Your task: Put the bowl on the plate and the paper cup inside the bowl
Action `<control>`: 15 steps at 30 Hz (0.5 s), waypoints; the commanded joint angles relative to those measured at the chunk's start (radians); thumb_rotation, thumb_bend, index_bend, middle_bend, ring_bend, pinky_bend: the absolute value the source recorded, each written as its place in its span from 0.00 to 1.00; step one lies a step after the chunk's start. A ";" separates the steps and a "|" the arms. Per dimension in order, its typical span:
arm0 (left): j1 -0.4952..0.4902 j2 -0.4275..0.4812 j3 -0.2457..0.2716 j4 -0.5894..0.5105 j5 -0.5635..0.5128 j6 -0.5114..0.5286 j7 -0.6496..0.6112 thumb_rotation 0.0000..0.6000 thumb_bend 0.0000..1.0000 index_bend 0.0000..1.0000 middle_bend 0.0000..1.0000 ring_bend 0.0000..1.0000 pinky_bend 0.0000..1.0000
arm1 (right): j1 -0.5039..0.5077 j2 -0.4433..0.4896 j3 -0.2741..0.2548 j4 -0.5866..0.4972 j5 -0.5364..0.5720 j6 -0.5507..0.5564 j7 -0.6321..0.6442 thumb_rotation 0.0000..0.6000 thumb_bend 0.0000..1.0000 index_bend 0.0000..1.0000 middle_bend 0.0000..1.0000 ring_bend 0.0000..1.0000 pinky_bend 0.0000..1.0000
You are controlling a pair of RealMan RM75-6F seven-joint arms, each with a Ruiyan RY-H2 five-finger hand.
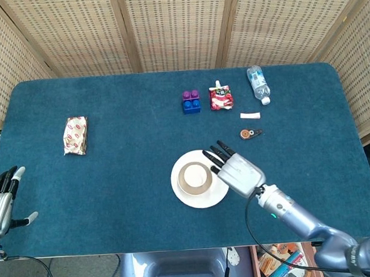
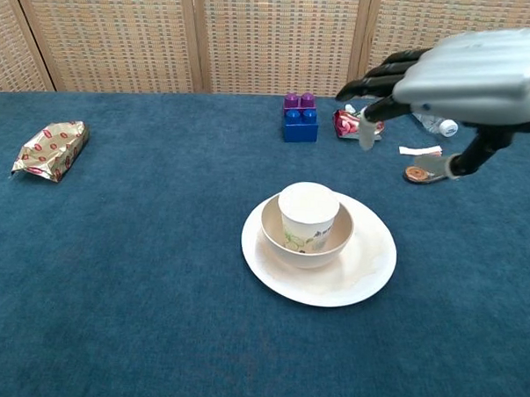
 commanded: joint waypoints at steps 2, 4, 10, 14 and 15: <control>0.002 0.004 0.004 0.002 0.013 0.003 -0.013 1.00 0.00 0.00 0.00 0.00 0.00 | -0.117 0.106 -0.040 0.007 -0.134 0.129 0.191 1.00 0.09 0.05 0.00 0.00 0.00; 0.003 0.009 0.009 0.006 0.026 0.002 -0.022 1.00 0.00 0.00 0.00 0.00 0.00 | -0.180 0.136 -0.053 0.052 -0.180 0.214 0.288 1.00 0.01 0.01 0.00 0.00 0.00; 0.012 0.021 0.018 0.013 0.064 0.022 -0.058 1.00 0.00 0.00 0.00 0.00 0.00 | -0.376 0.143 -0.105 0.181 -0.208 0.418 0.531 1.00 0.00 0.00 0.00 0.00 0.00; 0.019 0.022 0.021 0.018 0.087 0.042 -0.069 1.00 0.00 0.00 0.00 0.00 0.00 | -0.485 0.071 -0.106 0.289 -0.226 0.551 0.644 1.00 0.00 0.00 0.00 0.00 0.00; 0.021 0.022 0.022 0.018 0.092 0.047 -0.072 1.00 0.00 0.00 0.00 0.00 0.00 | -0.510 0.042 -0.103 0.325 -0.235 0.583 0.670 1.00 0.00 0.00 0.00 0.00 0.00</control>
